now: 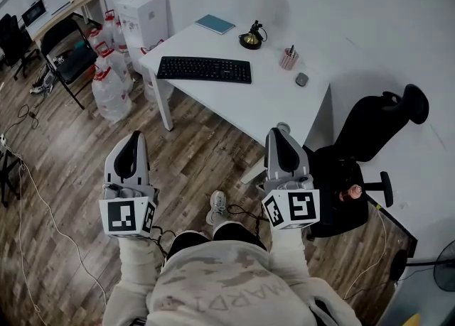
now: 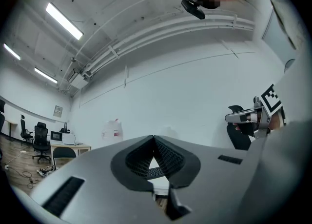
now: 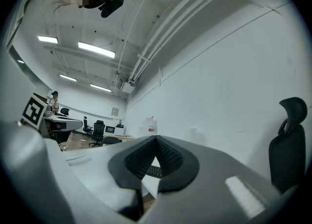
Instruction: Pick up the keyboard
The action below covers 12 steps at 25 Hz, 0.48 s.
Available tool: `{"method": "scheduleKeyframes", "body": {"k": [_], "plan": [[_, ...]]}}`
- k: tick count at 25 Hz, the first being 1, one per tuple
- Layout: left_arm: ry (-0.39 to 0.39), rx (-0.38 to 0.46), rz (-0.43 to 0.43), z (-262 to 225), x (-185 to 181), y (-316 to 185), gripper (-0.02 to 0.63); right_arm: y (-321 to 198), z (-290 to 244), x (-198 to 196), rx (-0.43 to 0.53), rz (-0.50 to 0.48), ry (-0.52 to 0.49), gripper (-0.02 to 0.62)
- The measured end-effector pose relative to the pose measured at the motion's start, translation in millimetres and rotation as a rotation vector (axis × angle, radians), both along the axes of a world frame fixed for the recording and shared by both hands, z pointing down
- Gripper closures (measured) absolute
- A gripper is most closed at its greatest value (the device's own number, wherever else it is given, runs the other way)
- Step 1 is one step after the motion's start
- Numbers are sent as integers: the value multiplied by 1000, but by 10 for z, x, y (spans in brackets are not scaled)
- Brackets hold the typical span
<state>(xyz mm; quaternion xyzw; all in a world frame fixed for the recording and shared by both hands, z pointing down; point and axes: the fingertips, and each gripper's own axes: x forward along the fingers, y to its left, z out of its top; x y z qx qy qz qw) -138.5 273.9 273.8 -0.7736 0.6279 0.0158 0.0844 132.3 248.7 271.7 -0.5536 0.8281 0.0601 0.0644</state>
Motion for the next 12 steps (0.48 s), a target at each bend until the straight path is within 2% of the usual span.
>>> {"method": "scheduleKeyframes", "body": {"k": [12], "plan": [[-13,-8,-52,28,-180,-867,600,-1032,-32,-199,11,-70,-5,584]]}}
